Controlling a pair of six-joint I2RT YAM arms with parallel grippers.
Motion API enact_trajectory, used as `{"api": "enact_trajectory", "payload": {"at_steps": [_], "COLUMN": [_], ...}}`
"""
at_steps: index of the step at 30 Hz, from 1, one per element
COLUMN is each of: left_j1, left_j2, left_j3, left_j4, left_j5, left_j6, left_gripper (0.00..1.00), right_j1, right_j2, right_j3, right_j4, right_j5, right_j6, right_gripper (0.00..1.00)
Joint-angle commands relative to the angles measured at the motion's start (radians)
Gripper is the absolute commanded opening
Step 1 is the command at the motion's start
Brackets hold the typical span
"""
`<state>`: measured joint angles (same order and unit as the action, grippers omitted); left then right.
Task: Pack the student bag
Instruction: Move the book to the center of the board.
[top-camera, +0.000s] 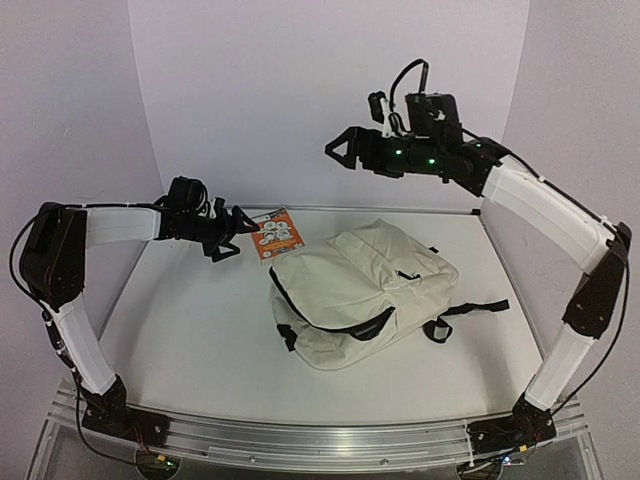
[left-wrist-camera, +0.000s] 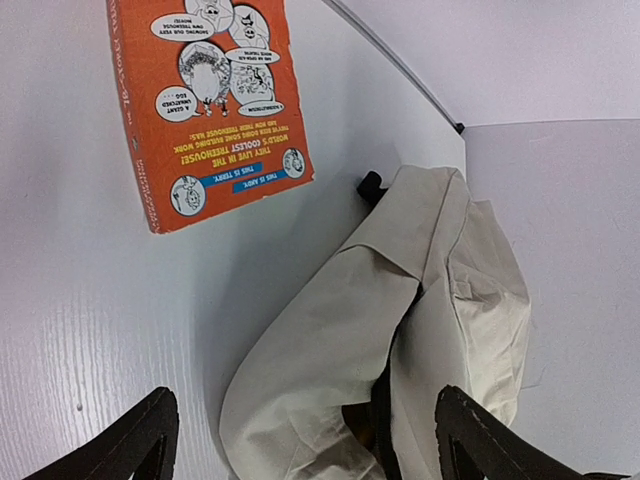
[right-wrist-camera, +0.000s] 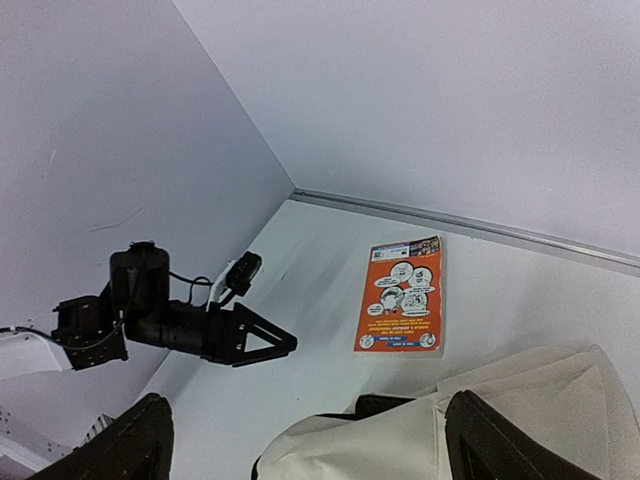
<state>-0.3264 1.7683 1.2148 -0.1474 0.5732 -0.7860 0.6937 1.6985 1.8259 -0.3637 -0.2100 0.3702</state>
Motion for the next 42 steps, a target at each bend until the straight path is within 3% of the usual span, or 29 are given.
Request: {"api": "enact_trajectory", "payload": {"at_steps": [1, 5, 9, 16, 21, 31, 42], "left_j1": [0.017, 0.025, 0.034, 0.041, 0.041, 0.041, 0.043], "left_j2": [0.043, 0.083, 0.137, 0.198, 0.266, 0.387, 0.537], "left_j3": [0.053, 0.080, 0.122, 0.162, 0.195, 0.305, 0.449], "left_j4": [0.069, 0.077, 0.074, 0.061, 0.070, 0.077, 0.034], "left_j5": [-0.014, -0.028, -0.039, -0.106, -0.119, -0.092, -0.040], "left_j6": [-0.020, -0.016, 0.002, 0.023, 0.018, 0.040, 0.068], "left_gripper": [0.89, 0.87, 0.82, 0.78, 0.78, 0.71, 0.62], "right_j1": [-0.005, -0.002, -0.002, -0.002, -0.002, -0.002, -0.002], "right_j2": [0.190, 0.378, 0.552, 0.792, 0.965, 1.114, 1.189], "right_j3": [0.098, 0.219, 0.346, 0.541, 0.663, 0.740, 0.754], "right_j4": [0.019, 0.032, 0.041, 0.064, 0.066, 0.080, 0.232], "right_j5": [0.027, 0.005, -0.011, -0.020, 0.142, 0.164, -0.076], "right_j6": [0.034, 0.046, 0.047, 0.069, 0.169, 0.235, 0.223], "right_gripper": [0.90, 0.77, 0.70, 0.69, 0.73, 0.72, 0.72]}}
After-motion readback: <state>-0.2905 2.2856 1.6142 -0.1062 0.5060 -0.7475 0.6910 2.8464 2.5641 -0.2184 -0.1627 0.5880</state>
